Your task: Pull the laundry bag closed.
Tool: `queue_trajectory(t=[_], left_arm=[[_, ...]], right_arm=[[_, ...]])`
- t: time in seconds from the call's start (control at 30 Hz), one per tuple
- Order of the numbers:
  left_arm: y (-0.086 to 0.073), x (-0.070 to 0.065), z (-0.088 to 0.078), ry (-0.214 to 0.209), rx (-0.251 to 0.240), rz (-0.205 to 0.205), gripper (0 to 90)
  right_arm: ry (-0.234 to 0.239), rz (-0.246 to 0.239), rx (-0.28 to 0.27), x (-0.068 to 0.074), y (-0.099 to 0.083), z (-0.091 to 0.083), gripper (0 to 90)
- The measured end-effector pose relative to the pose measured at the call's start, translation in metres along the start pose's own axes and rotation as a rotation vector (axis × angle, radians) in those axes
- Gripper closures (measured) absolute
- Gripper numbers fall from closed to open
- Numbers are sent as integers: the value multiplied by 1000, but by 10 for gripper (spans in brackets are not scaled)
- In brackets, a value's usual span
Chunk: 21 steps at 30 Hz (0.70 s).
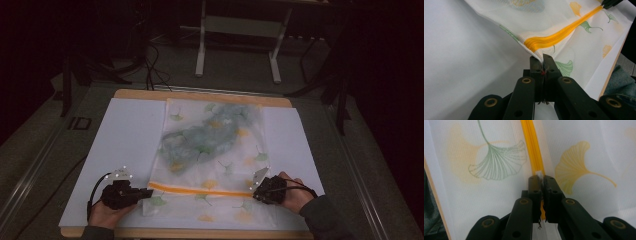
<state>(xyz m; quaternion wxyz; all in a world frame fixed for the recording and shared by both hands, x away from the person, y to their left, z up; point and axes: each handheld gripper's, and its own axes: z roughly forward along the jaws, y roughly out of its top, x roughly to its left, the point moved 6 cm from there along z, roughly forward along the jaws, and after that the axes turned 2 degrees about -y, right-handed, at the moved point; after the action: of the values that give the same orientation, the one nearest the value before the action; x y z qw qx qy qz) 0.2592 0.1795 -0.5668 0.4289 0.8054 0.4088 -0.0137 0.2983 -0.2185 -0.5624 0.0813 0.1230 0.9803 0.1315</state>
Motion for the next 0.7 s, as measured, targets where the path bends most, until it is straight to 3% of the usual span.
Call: queue_trajectory(t=[0.7], left_arm=[[-3, 1, 1, -1, 13, -7, 885]], right_arm=[[-11, 48, 23, -7, -26, -11, 858]])
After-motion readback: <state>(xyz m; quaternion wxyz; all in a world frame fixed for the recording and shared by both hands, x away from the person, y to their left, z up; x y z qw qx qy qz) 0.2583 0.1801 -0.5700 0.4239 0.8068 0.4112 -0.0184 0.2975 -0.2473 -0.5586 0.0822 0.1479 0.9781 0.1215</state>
